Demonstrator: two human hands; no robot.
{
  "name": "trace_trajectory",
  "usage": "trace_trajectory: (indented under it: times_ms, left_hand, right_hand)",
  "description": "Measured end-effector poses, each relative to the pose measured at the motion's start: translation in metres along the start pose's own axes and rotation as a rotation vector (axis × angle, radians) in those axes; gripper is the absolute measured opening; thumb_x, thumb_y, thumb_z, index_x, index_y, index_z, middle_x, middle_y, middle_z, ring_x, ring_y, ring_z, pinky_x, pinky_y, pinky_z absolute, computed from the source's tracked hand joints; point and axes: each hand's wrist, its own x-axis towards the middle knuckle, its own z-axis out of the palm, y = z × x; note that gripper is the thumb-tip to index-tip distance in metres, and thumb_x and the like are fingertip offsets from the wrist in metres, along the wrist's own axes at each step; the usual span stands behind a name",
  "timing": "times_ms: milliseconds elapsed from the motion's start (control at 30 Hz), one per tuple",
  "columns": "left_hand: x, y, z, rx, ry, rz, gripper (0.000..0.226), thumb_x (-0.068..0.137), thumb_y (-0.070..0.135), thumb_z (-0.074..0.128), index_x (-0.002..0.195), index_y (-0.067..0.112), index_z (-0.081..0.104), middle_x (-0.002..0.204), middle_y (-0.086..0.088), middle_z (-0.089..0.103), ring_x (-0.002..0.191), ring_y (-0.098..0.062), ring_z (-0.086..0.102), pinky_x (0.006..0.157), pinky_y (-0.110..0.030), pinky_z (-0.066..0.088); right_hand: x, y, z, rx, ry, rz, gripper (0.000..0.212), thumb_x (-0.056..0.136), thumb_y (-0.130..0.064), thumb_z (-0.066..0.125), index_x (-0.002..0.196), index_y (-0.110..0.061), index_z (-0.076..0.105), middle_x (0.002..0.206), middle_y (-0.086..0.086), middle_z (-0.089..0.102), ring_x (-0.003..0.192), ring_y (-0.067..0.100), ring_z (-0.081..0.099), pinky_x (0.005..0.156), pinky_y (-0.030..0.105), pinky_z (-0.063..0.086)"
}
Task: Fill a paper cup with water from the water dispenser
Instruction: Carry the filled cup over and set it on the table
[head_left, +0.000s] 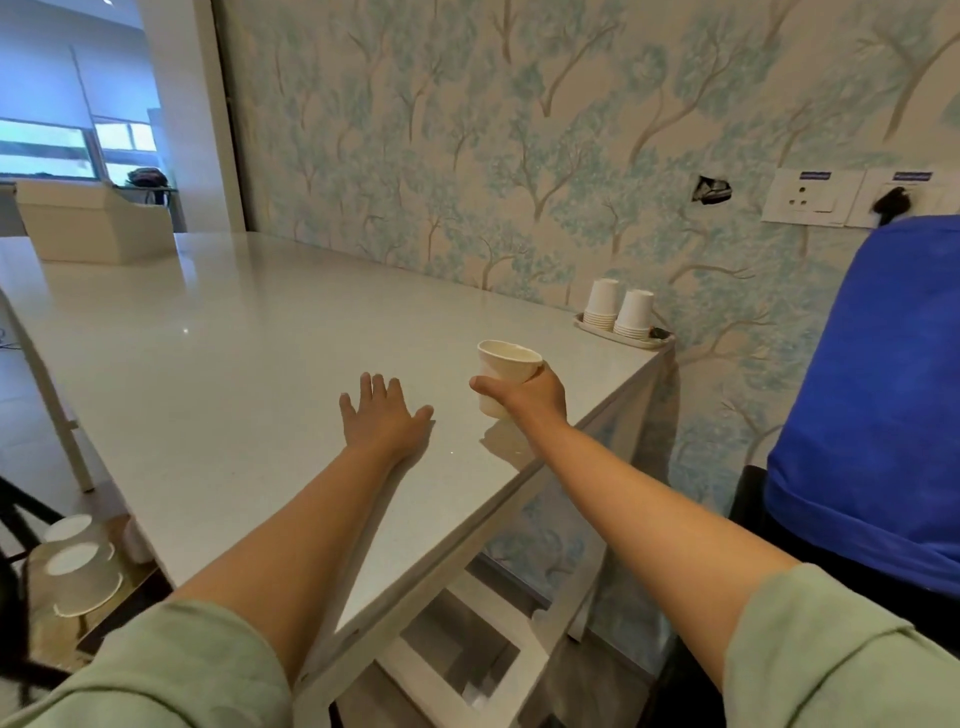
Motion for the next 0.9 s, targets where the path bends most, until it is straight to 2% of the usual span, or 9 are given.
trace_trajectory:
  times_ms: [67,267,333,367,433,567,733,833,900]
  left_hand:
    - [0.001,0.002,0.000,-0.014,-0.092,-0.033,0.075,0.090,0.059,0.022,0.147,0.010,0.019,0.159,-0.011,0.009,0.146,-0.024,-0.002,0.116,-0.053,0.000]
    - [0.001,0.003,0.002,0.053,-0.139,-0.039,0.078,0.089,0.060,0.018,0.148,0.010,0.018,0.158,-0.013,0.013,0.146,-0.027,0.006,0.116,-0.054,0.003]
    - [0.002,0.003,0.002,0.073,-0.138,-0.039,0.077,0.089,0.061,0.018,0.148,0.010,0.018,0.158,-0.013,0.013,0.145,-0.027,0.007,0.116,-0.054,0.004]
    - [0.002,0.003,0.002,0.077,-0.138,-0.038,0.077,0.089,0.060,0.018,0.148,0.010,0.018,0.158,-0.013,0.013,0.145,-0.027,0.007,0.116,-0.055,0.004]
    - [0.003,0.004,0.002,0.086,-0.143,-0.037,0.077,0.089,0.060,0.018,0.147,0.010,0.018,0.158,-0.013,0.014,0.145,-0.028,0.007,0.116,-0.055,0.005]
    - [0.003,0.004,0.003,0.105,-0.137,-0.035,0.077,0.089,0.060,0.018,0.147,0.009,0.019,0.158,-0.013,0.014,0.145,-0.028,0.008,0.115,-0.055,0.006]
    - [0.004,0.004,0.003,0.111,-0.146,-0.032,0.077,0.090,0.060,0.017,0.147,0.009,0.017,0.158,-0.013,0.012,0.146,-0.028,0.006,0.115,-0.056,0.006]
    - [0.004,0.004,0.003,0.114,-0.151,-0.029,0.077,0.090,0.061,0.017,0.147,0.009,0.016,0.158,-0.013,0.010,0.146,-0.029,0.005,0.115,-0.056,0.005]
    - [0.004,0.004,0.002,0.114,-0.146,-0.027,0.077,0.090,0.061,0.017,0.147,0.009,0.017,0.158,-0.013,0.011,0.146,-0.029,0.005,0.115,-0.056,0.005]
  right_hand:
    - [0.007,0.005,0.006,-0.033,-0.002,0.010,0.070,0.059,-0.035,0.082,0.119,-0.019,0.052,0.101,-0.004,0.055,0.095,0.019,0.056,0.091,0.042,0.052]
    - [0.022,0.017,0.026,-0.047,-0.005,0.049,0.070,0.059,-0.034,0.082,0.121,-0.020,0.051,0.115,0.001,0.061,0.103,0.022,0.058,0.089,0.040,0.052]
    - [0.025,0.017,0.031,-0.024,-0.022,0.051,0.069,0.061,-0.032,0.082,0.121,-0.020,0.051,0.106,-0.003,0.058,0.099,0.021,0.057,0.073,0.028,0.051]
    - [0.026,0.014,0.033,-0.008,-0.036,0.047,0.068,0.062,-0.030,0.081,0.121,-0.020,0.050,0.102,-0.006,0.055,0.095,0.019,0.055,0.063,0.021,0.045]
    - [0.031,0.012,0.040,-0.008,-0.064,0.032,0.066,0.063,-0.028,0.081,0.121,-0.019,0.050,0.100,-0.007,0.052,0.090,0.015,0.051,0.056,0.017,0.038]
    - [0.041,0.009,0.055,-0.053,-0.068,0.008,0.067,0.061,-0.027,0.083,0.119,-0.016,0.051,0.103,-0.003,0.054,0.089,0.016,0.050,0.073,0.028,0.043]
    - [0.046,0.014,0.061,-0.009,-0.116,0.009,0.069,0.061,-0.020,0.083,0.121,-0.013,0.048,0.108,0.001,0.055,0.093,0.016,0.049,0.064,0.019,0.043]
    - [0.049,0.017,0.065,-0.033,-0.105,-0.002,0.076,0.058,-0.023,0.085,0.124,-0.014,0.046,0.121,0.006,0.058,0.102,0.020,0.052,0.086,0.034,0.049]
    - [0.049,0.019,0.065,-0.035,-0.098,-0.004,0.080,0.057,-0.024,0.086,0.125,-0.017,0.044,0.121,0.005,0.057,0.108,0.022,0.053,0.095,0.041,0.048]
